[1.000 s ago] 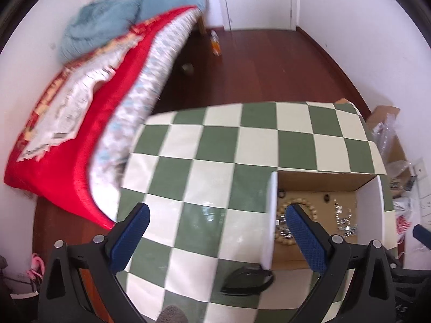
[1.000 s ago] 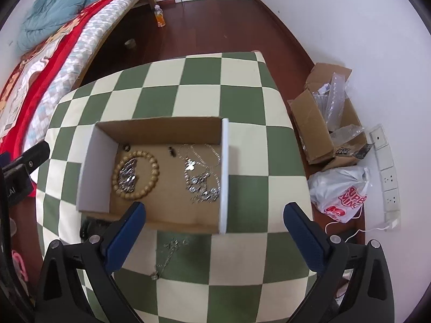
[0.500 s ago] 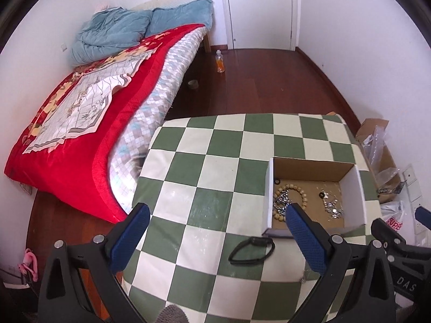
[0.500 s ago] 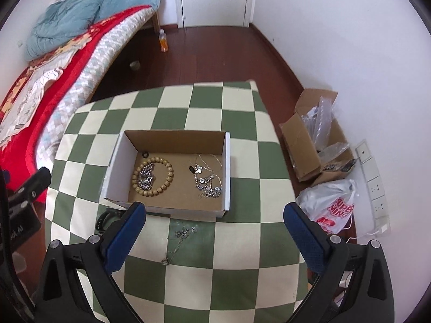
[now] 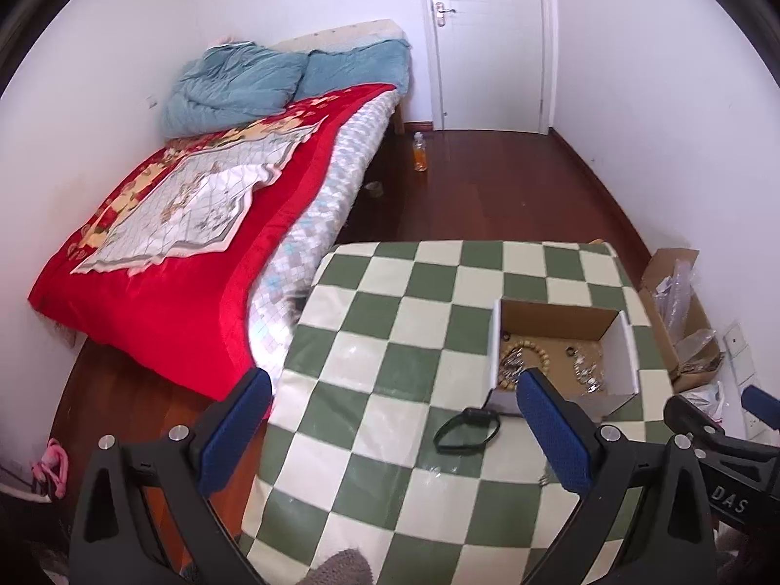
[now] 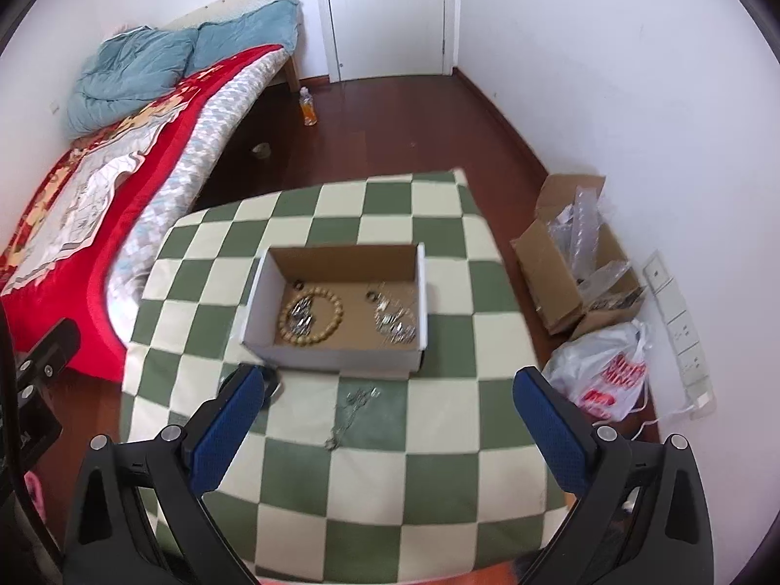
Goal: Organize jewelry
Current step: 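Withdraw both tools from the box toward the black watch and silver chain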
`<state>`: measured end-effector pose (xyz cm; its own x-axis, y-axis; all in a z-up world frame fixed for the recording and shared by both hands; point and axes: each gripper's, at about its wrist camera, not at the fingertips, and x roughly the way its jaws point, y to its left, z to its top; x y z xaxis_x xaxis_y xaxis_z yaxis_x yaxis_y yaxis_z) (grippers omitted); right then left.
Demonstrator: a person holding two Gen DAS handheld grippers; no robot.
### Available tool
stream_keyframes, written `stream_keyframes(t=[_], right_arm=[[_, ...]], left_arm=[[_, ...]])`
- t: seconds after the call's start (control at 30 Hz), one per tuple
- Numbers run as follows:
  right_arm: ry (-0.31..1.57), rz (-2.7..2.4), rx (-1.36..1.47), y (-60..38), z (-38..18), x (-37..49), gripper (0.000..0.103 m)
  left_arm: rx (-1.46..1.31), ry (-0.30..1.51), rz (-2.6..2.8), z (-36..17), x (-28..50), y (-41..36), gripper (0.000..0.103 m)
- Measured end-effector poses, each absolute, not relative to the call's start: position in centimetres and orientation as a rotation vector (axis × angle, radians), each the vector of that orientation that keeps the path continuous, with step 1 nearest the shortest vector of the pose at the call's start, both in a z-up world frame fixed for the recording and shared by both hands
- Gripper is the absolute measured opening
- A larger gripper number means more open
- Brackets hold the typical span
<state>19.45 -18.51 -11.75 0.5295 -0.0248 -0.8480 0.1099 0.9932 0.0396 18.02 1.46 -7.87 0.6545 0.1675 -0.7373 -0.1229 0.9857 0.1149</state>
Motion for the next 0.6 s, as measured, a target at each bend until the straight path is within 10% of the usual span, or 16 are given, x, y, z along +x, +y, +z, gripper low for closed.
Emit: stream_keyframes(t=[0.6], right_arm=[[1.299,-0.069,0.206,-17.6,-29.6,22.5,0.080]], left_arm=[[0.063,1.189,0.215,-23.6,23.8,4.9,0.102]])
